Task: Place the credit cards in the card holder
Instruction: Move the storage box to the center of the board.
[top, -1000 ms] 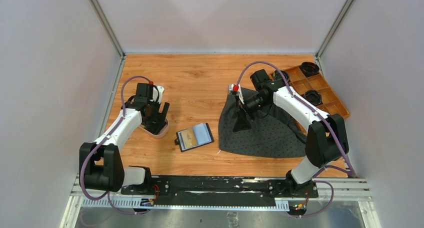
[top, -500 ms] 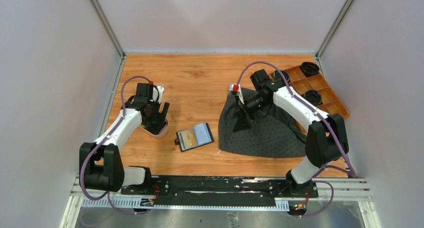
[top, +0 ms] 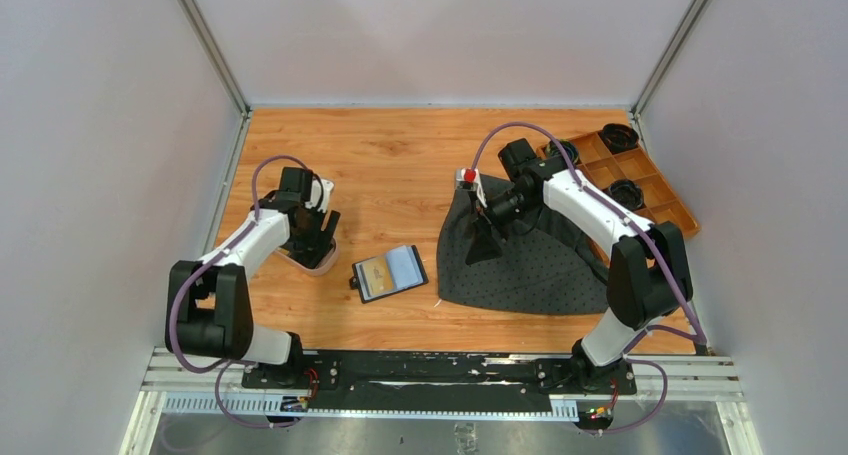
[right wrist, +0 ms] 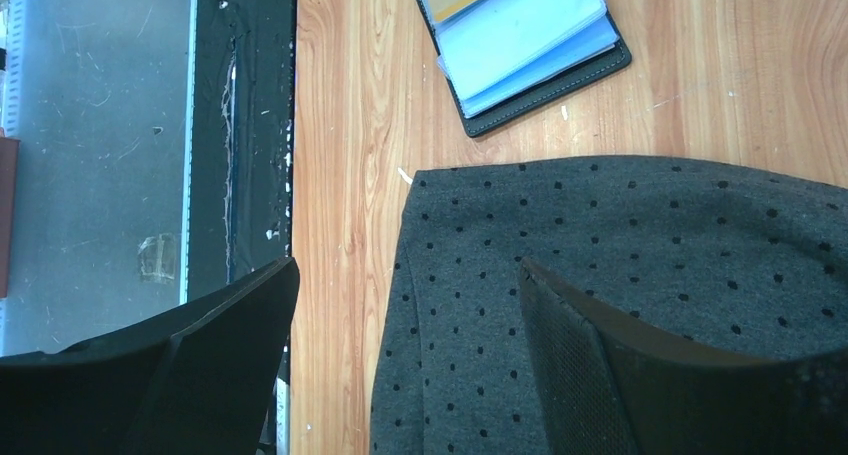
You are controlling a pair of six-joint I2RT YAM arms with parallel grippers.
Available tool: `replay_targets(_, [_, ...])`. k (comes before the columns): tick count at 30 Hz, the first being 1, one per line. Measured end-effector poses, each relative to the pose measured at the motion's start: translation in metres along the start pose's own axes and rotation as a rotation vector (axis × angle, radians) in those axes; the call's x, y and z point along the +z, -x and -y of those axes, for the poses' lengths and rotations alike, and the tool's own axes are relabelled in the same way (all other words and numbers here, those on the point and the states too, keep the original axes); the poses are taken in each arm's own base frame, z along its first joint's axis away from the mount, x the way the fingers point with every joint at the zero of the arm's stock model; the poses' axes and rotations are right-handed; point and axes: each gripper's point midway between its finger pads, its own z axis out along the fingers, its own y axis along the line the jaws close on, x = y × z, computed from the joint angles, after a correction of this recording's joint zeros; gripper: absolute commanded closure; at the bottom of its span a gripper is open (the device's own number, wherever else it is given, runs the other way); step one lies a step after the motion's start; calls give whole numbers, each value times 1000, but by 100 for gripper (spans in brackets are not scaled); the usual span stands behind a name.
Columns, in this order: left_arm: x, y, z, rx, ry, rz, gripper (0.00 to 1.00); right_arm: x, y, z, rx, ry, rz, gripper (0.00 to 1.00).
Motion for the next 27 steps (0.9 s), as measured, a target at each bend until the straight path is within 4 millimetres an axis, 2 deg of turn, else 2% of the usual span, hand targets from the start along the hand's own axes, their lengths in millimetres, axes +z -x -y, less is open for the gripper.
replay_targets(14, [21, -10, 8, -3, -81, -111, 20, 0, -1, -3, 5, 12, 0, 17])
replay_targets(23, [27, -4, 12, -28, -151, -124, 38, 0, -1, -3, 6, 12, 0, 17])
replay_targets(27, [26, -4, 14, -32, -163, -120, 56, 0, -1, -4, 4, 11, 1, 17])
